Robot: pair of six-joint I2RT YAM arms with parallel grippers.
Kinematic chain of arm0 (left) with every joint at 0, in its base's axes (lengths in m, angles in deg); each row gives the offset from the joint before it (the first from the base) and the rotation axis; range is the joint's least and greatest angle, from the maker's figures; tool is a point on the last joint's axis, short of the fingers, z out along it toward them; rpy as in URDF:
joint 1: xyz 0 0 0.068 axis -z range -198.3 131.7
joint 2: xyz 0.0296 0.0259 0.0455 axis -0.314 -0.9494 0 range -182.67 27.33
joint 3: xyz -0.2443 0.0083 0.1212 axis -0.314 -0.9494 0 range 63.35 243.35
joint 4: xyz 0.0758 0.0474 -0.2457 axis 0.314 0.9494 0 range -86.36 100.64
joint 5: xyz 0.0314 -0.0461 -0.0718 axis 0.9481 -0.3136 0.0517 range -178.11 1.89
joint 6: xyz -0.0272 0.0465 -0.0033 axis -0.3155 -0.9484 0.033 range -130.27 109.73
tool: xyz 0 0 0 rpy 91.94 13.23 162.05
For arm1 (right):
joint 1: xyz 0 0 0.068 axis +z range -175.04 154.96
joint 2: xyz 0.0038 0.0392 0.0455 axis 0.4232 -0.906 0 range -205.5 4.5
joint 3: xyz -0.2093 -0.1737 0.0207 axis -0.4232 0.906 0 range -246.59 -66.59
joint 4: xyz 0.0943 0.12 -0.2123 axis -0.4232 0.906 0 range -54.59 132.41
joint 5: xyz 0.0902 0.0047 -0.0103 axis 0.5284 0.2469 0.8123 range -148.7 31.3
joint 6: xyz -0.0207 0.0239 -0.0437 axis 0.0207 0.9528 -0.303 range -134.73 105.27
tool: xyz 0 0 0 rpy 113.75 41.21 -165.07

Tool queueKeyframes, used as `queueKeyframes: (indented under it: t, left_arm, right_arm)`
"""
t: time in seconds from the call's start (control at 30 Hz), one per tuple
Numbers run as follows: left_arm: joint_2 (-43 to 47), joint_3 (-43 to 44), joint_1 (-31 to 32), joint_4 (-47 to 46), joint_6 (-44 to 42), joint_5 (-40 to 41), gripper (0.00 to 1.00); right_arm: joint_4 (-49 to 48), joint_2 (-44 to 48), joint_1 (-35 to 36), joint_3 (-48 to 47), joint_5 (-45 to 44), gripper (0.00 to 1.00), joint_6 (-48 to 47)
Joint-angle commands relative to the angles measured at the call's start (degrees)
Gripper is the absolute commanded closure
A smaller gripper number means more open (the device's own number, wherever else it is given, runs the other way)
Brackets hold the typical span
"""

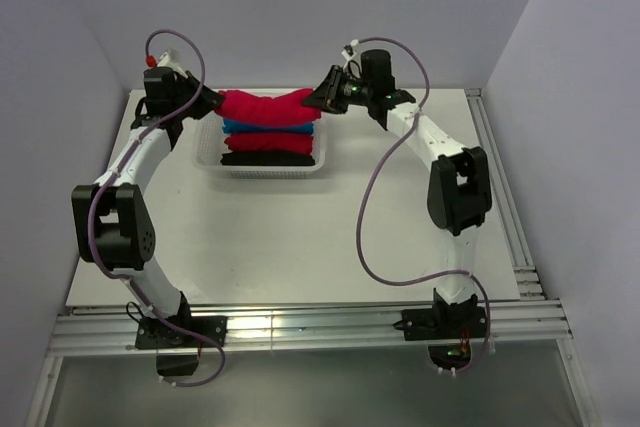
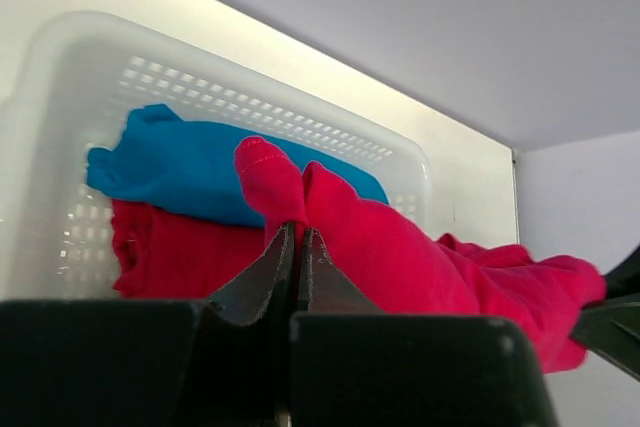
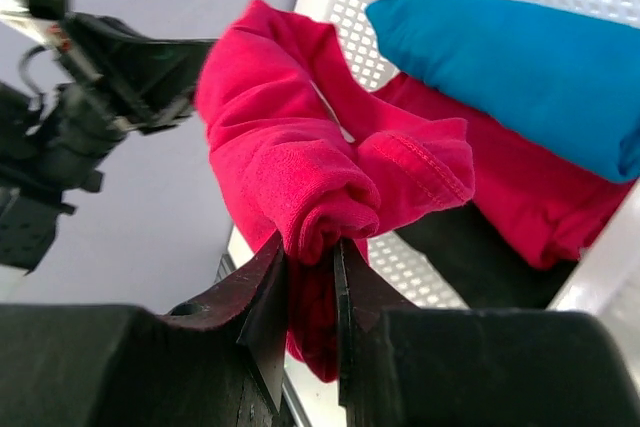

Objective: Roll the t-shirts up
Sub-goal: Place the rolled tshirt into the container

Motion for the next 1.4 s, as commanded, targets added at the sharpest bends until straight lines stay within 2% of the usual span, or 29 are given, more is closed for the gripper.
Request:
queueKeyframes:
  t: [0.0, 0.2, 0.47, 0.73, 1.1, 1.27, 1.37]
  left_arm:
    - [0.1, 0.83, -0.79, -2.95, -1.88, -1.47, 1.0]
    - [0.1, -1.45, -1.41, -1.72, -2.32, -0.15, 1.0]
    - [0.19, -2.6, -1.41, 8.47, -4.6, 4.59, 1.0]
    - [-1.48, -1.98, -3.52, 14.71, -6.54, 4.42, 1.0]
    - [-1.48, -1.1, -3.43, 21.75, -8.48, 5.74, 1.0]
    - [-3.85, 1.35, -3.34, 24.91, -9.27, 6.96, 1.0]
    - [-5.35, 1.71, -3.34, 25.26, -9.44, 7.67, 1.0]
  right_arm:
    - [-1.13, -3.57, 1.01, -4.63, 1.98, 1.0, 1.11]
    - [0.11, -6.4, 1.72, -1.83, 0.49, 1.0, 1.02]
    - [5.02, -5.87, 3.21, 3.71, -1.97, 1.0, -0.82]
    - [10.12, -2.8, 5.32, 6.27, -5.49, 1.0, -2.23]
    - [20.57, 1.24, 6.73, 5.3, -11.72, 1.0, -4.07]
    - [26.2, -1.03, 6.64, 0.48, -13.04, 1.0, -6.09]
    - [26.91, -2.35, 7.08, 0.73, -13.92, 1.0, -6.62]
